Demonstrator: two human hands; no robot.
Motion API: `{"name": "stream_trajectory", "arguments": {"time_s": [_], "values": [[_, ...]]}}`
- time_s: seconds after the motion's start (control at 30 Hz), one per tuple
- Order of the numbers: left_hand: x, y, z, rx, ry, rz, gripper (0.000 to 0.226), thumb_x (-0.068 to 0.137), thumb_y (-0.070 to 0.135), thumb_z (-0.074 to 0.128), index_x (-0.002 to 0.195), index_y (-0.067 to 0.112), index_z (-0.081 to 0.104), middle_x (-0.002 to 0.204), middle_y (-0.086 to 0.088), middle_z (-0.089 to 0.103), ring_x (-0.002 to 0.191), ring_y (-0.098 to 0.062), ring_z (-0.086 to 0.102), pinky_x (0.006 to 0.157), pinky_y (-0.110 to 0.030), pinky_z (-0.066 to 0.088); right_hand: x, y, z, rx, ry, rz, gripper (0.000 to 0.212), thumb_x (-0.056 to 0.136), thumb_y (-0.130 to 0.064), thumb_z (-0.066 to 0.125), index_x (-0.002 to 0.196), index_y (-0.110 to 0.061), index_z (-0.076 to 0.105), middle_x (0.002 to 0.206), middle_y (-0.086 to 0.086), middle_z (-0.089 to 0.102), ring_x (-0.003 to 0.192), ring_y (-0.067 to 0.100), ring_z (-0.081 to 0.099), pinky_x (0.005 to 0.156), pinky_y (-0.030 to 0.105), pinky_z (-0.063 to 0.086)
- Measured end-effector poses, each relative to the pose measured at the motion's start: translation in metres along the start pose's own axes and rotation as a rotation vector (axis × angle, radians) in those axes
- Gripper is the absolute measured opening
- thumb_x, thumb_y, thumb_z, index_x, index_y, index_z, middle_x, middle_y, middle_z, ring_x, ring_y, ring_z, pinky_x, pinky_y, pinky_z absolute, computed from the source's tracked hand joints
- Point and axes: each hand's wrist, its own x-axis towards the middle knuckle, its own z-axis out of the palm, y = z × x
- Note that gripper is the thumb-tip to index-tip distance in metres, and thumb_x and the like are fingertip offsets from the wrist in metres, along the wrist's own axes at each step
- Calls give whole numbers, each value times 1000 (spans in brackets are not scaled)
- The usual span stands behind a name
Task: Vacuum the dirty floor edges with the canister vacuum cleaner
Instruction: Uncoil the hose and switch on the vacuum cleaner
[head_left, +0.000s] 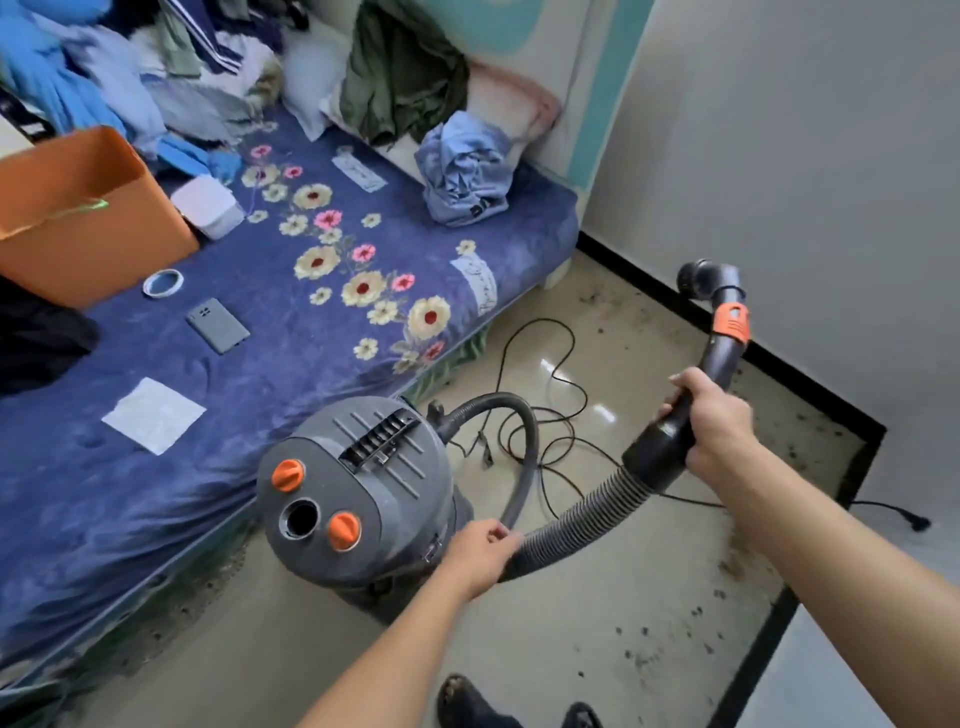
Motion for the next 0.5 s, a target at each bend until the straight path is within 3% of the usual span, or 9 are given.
{"name": "stream_trajectory", "arguments": {"time_s": [0.1,0.2,0.23,0.4,0.5], "values": [[-3,25,3,-39,-41,82,23,84,33,60,105,25,65,101,4,65,95,-13,60,89,-29,50,10,-42,-14,166,72,56,18,76,-6,64,72,-11,47,51,3,49,35,14,47,45,21,45],[3,40,-2,212,-92,146,64,61,39,62,124,37,51,112,6,58,105,-16,57,96,-36,47,19,-81,-28,341,61,71,25,83,-6,58,65,-13,42,42,-3,44,34,9,42,39,15,37],[6,44,-3,299,-98,163,67,57,40,62,123,39,49,112,6,59,106,-17,57,96,-38,47,20,-92,-31,383,53,63,28,85,-7,57,64,-14,40,40,-4,42,34,8,41,39,14,36],[19,61,-5,299,-79,149,30,67,24,75,88,24,53,87,4,63,88,-19,61,76,-29,49,25,-137,-50,472,-7,58,33,86,-12,60,60,-17,40,44,-5,44,37,8,42,42,15,38],[27,88,-8,217,0,207,24,71,11,73,85,20,55,80,2,61,79,-18,59,62,-25,42,40,-150,-68,525,18,50,32,83,-12,63,60,-17,42,48,-5,45,40,8,43,44,16,40]]}}
